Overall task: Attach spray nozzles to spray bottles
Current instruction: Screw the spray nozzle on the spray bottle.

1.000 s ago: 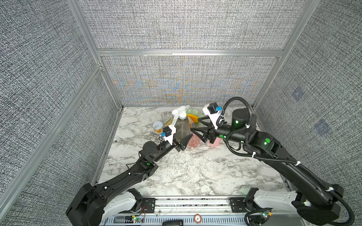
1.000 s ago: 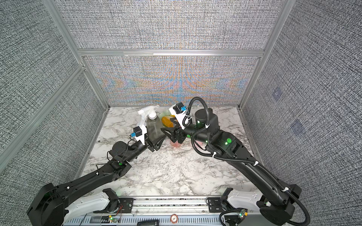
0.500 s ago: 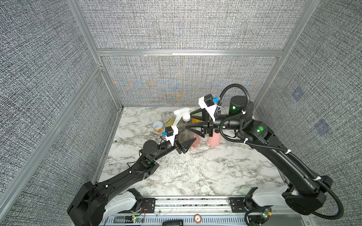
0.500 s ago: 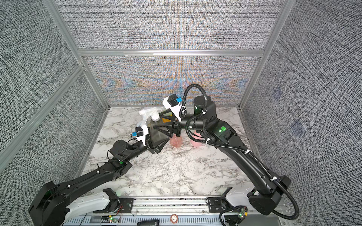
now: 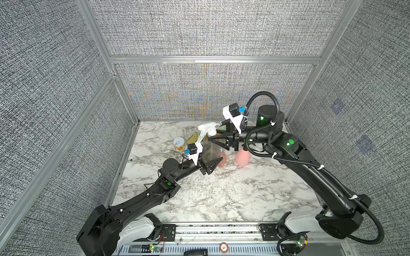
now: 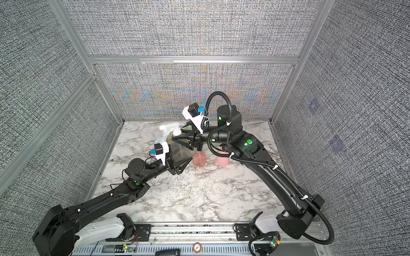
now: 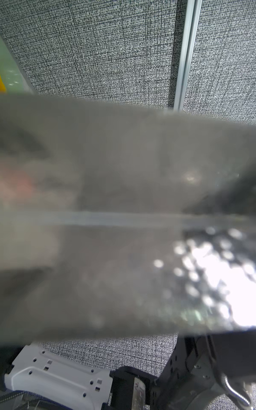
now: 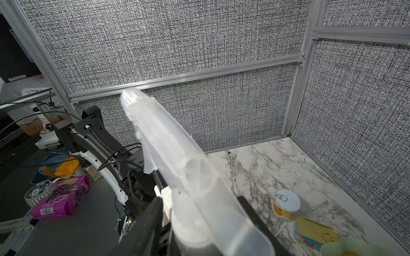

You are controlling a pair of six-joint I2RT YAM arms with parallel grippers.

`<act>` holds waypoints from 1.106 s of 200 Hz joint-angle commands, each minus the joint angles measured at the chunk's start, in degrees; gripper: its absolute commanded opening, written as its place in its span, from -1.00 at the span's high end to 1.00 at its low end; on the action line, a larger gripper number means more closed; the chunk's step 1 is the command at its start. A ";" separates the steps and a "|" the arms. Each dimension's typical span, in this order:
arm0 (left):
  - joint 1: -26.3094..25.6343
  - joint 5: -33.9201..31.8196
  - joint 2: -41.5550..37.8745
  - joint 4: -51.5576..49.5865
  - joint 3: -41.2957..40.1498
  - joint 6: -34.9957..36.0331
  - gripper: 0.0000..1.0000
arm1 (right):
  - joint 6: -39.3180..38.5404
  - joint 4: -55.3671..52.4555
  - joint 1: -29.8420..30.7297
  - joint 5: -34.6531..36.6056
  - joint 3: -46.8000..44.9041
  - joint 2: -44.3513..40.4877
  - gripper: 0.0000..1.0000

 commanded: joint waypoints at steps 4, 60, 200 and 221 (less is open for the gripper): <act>-0.02 0.39 0.09 1.34 0.65 0.11 0.04 | 0.93 2.60 0.10 -0.94 -0.63 0.06 0.07; -0.02 0.01 0.17 1.04 0.67 0.55 0.04 | 2.35 4.93 0.68 -1.69 -3.88 -0.09 0.42; -0.02 -12.09 -2.64 -2.39 0.30 5.76 0.08 | 9.33 0.32 20.42 60.89 -8.59 3.29 0.79; -0.02 -14.03 -2.96 -2.61 0.12 6.77 0.08 | 11.54 0.52 24.35 72.68 -7.29 5.87 0.80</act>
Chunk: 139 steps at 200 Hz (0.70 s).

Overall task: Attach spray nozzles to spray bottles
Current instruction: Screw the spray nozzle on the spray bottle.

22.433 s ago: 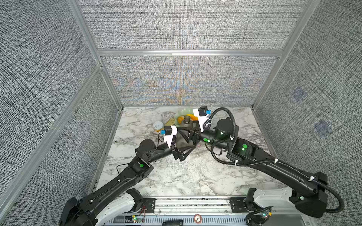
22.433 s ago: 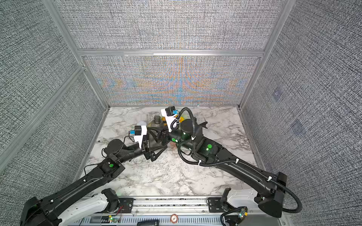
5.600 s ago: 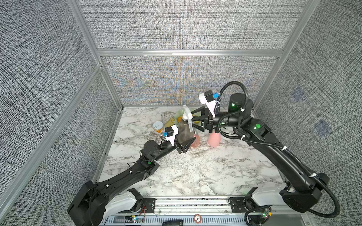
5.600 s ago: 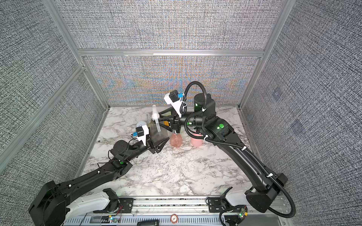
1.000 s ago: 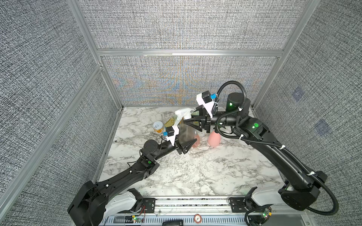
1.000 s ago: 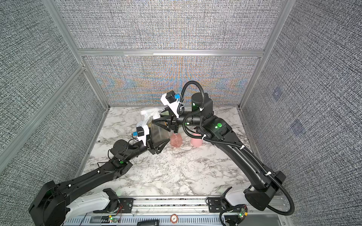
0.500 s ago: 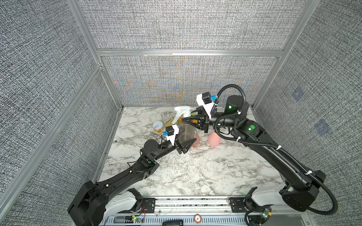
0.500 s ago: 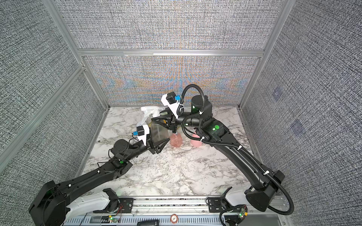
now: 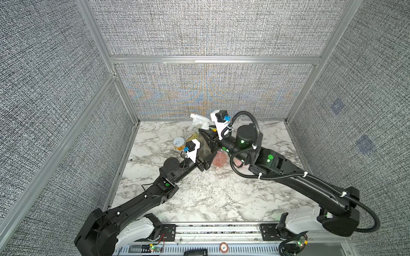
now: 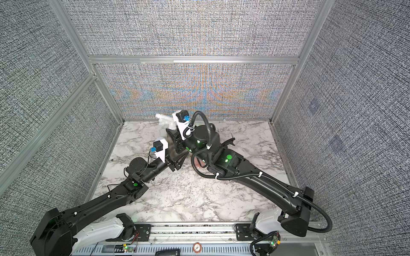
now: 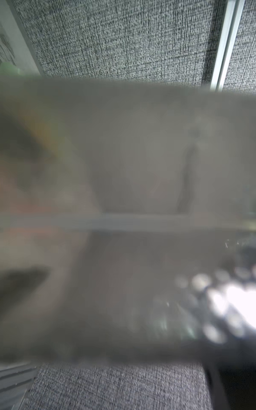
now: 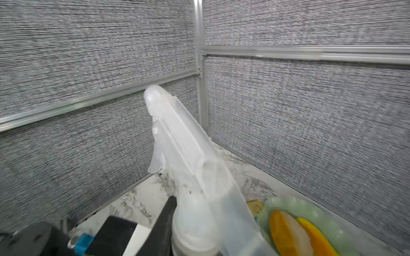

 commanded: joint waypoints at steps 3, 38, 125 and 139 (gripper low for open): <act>-0.35 -0.15 -0.61 6.68 0.54 3.23 0.09 | 6.80 -11.29 4.63 15.35 0.34 3.81 0.80; -0.34 -3.25 -0.87 6.41 0.29 4.51 0.11 | 8.16 -7.89 6.97 24.96 1.05 6.72 0.80; -0.34 -3.64 -1.40 8.07 -0.87 4.52 0.11 | 2.73 -10.25 4.56 -2.30 1.06 -3.72 -0.44; -0.32 -3.22 -1.40 8.16 -0.88 4.34 0.11 | 2.06 -12.96 4.20 -4.82 0.98 -5.71 -0.52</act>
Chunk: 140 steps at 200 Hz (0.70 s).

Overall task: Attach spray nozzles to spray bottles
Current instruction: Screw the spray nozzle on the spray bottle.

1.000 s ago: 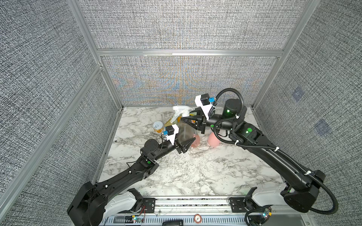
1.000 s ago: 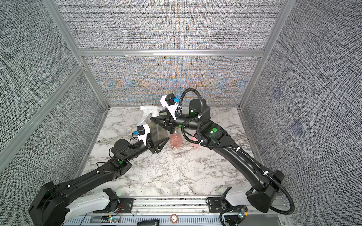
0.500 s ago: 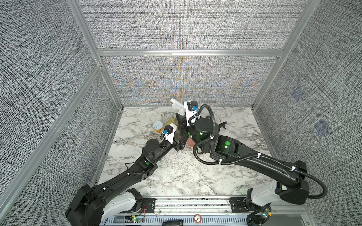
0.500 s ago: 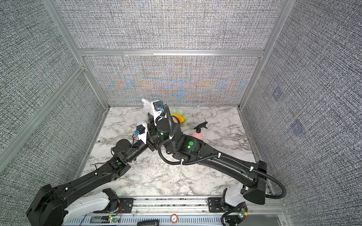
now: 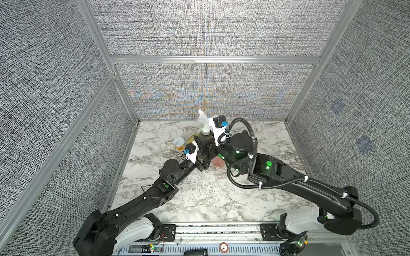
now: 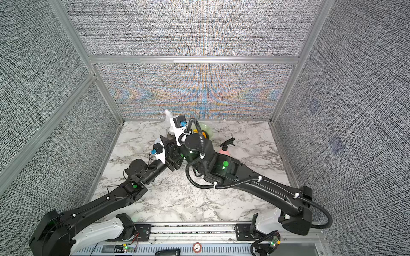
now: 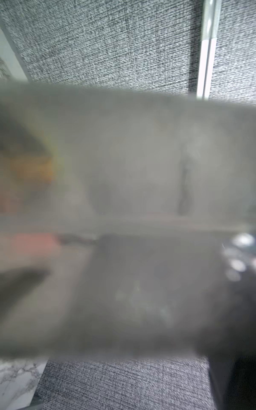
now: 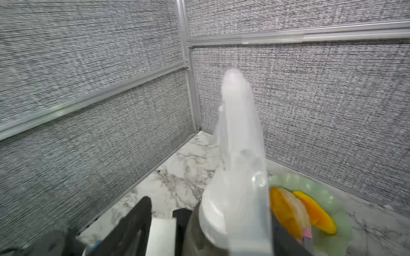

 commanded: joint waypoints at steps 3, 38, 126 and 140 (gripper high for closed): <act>0.06 0.95 -0.31 6.42 0.24 -0.57 0.11 | -1.97 -8.28 -0.46 -9.43 -0.09 -2.61 -0.53; 0.07 1.41 -0.17 6.60 0.22 -1.04 0.11 | -2.79 -14.76 -0.87 -13.71 -0.28 -5.81 -0.58; 0.05 4.37 -0.44 6.86 0.27 -2.08 0.11 | -9.69 -11.65 -13.50 -43.25 1.85 -6.64 -0.25; 0.07 5.87 -0.42 7.04 0.42 -2.18 0.11 | -10.39 -11.61 -16.81 -49.39 2.85 -5.60 -0.24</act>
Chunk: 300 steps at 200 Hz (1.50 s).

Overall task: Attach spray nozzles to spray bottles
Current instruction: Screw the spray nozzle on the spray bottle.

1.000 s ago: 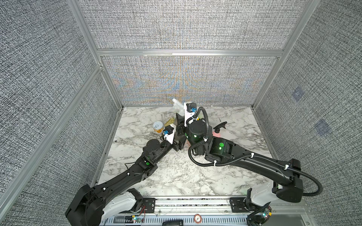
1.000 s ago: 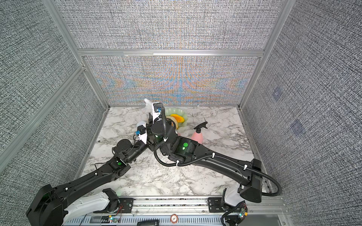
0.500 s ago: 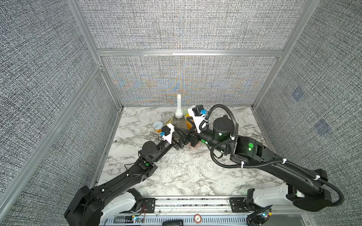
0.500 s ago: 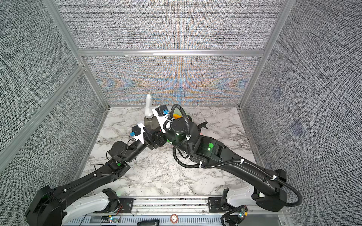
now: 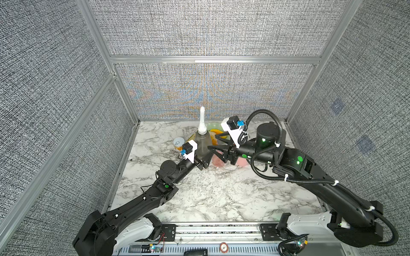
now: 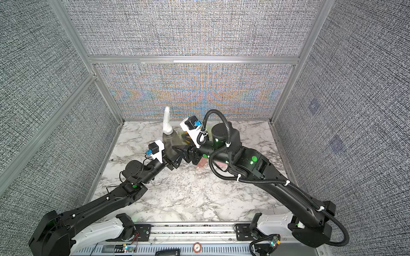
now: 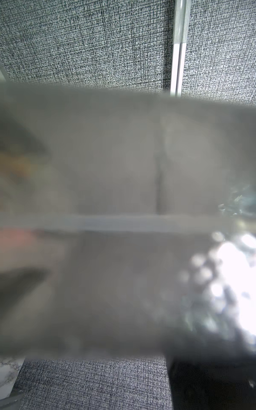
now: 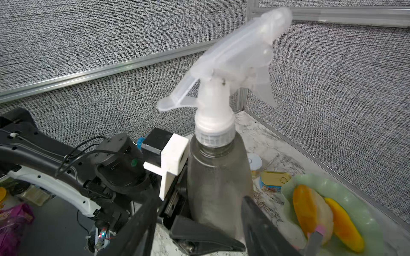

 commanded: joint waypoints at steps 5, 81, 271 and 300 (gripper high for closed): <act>-0.02 3.51 -0.19 2.34 0.40 -0.93 0.11 | -2.78 1.88 -4.68 -16.78 1.88 1.50 -0.24; -0.02 8.22 1.06 2.34 1.19 -2.10 0.11 | -3.88 3.36 -8.90 -26.06 7.97 7.49 -0.24; -0.02 2.70 -0.07 0.14 1.58 -0.67 0.14 | 1.16 2.69 -0.80 -3.26 3.61 10.89 0.83; -0.02 -1.50 -0.52 -0.74 1.64 1.04 0.15 | 5.23 0.36 7.88 27.42 4.21 13.61 0.91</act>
